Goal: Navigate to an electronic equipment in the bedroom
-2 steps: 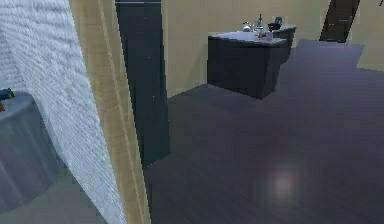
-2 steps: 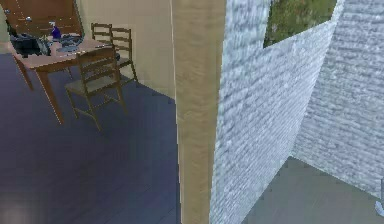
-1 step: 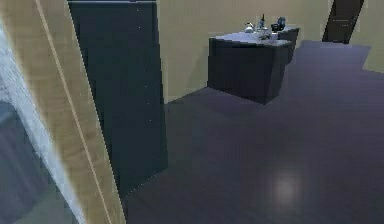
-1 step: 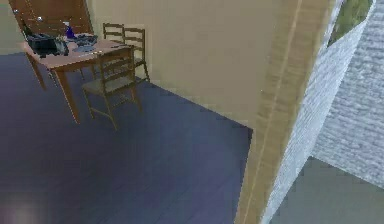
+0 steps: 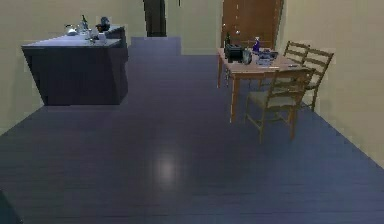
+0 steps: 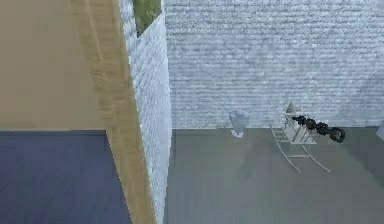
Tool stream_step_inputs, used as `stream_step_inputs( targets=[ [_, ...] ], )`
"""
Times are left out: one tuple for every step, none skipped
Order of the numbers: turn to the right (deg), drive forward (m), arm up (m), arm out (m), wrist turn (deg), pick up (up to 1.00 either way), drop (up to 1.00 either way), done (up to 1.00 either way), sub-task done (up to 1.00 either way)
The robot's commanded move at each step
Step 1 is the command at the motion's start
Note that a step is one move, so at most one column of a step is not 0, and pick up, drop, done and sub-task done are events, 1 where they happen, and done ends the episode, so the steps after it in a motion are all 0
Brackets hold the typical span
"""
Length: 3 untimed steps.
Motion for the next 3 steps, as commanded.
stream_step_inputs(
  targets=[
    [0.0,1.0,0.0,0.0,0.0,0.0,0.0,0.0,0.0],
    [0.0,1.0,0.0,0.0,0.0,0.0,0.0,0.0,0.0],
    [3.0,0.0,0.0,0.0,0.0,0.0,0.0,0.0,0.0]
  ],
)
